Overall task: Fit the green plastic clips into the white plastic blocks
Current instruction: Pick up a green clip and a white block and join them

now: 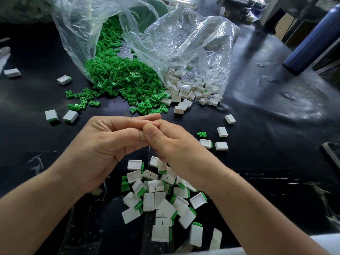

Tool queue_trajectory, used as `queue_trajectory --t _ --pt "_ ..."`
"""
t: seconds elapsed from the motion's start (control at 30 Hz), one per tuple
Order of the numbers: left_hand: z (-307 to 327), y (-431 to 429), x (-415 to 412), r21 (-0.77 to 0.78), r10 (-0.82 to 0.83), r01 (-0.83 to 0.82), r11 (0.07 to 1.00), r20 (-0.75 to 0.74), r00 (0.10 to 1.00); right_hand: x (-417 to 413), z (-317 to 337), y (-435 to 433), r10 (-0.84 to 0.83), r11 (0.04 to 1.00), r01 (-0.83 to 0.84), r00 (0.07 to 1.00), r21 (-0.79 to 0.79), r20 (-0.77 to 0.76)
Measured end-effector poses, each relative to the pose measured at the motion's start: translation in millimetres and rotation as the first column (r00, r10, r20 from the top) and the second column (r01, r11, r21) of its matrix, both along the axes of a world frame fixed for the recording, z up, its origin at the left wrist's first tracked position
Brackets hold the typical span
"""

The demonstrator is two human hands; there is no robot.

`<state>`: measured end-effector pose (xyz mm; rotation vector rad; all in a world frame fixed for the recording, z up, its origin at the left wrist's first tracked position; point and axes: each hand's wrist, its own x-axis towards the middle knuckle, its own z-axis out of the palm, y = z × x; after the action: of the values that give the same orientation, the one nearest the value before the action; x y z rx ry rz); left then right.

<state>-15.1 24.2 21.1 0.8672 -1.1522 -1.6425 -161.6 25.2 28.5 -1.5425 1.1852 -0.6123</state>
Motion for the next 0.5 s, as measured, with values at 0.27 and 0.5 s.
queue_trajectory --t 0.27,0.5 --pt "5 2 -4 0.069 0.04 -0.042 0.997 0.03 0.999 -6 2 -10 -0.132 0.888 -0.086 0.893 0.452 0.431" --pt "5 2 -4 0.055 0.045 -0.048 0.997 0.069 0.997 -8 -1 -12 -0.109 0.903 -0.057 0.928 0.425 0.356"
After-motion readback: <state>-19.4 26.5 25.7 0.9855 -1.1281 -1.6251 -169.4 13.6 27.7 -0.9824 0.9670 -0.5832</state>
